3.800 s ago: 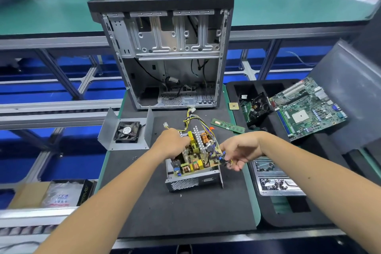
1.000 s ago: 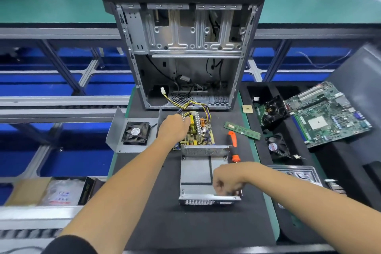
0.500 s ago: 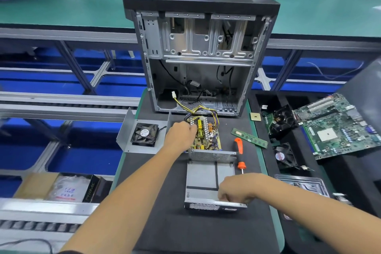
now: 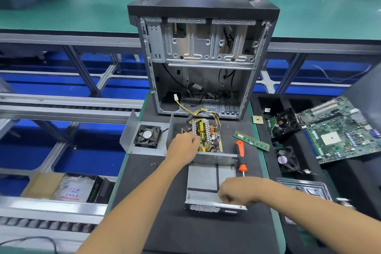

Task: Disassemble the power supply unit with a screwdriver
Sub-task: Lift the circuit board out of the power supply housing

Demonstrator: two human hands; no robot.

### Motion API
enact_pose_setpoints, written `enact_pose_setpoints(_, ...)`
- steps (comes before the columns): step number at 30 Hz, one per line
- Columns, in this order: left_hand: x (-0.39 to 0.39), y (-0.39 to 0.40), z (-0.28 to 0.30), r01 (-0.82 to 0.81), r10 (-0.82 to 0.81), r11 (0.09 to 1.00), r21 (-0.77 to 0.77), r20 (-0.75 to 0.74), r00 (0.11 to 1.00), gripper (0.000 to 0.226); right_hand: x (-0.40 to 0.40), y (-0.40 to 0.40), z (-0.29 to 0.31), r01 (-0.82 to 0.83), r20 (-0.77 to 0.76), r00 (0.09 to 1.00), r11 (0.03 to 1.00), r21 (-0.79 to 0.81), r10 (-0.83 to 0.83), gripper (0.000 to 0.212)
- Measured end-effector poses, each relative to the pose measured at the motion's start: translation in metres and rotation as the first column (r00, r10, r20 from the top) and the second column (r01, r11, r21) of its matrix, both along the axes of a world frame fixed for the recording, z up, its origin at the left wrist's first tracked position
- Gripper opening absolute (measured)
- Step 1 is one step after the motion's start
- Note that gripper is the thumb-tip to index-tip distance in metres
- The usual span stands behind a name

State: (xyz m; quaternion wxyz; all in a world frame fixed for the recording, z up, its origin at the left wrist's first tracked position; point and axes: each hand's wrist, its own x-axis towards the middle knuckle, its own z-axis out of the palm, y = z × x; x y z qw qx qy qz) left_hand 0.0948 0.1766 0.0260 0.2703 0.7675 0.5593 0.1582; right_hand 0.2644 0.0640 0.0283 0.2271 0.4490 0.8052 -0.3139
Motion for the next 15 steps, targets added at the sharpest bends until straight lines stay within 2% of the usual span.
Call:
enact_pose_setpoints(2, -0.001, -0.005, -0.002, -0.054, 0.052, 0.997, 0.055, 0.049, 0.997, 0.042, 0.002, 0.000, 0.003, -0.002, -0.009, 1.000, 1.000, 0.005, 0.002, 0.020)
enact_pose_setpoints(4, -0.002, -0.008, -0.003, -0.064, 0.059, 0.995, 0.075, 0.068, 0.996, 0.042, 0.002, 0.002, 0.004, -0.070, 0.044, 0.997, 0.997, 0.021, 0.069, 0.021)
enact_pose_setpoints(8, 0.004, -0.008, -0.003, 0.047, -0.044, 0.996, 0.069, -0.041, 0.998, 0.039, -0.004, 0.001, -0.002, -0.245, 0.207, 0.951, 0.968, 0.059, 0.228, 0.018)
enact_pose_setpoints(12, 0.012, -0.009, -0.007, 0.131, -0.125, 0.990, 0.045, -0.111, 0.986, 0.042, -0.014, 0.001, -0.003, -0.261, 0.287, 0.933, 0.957, 0.124, 0.218, 0.013)
enact_pose_setpoints(15, 0.013, -0.011, -0.010, 0.133, -0.129, 0.991, 0.026, -0.126, 0.984, 0.044, -0.019, 0.004, 0.000, -0.322, 0.335, 0.900, 0.943, 0.081, 0.279, 0.019)
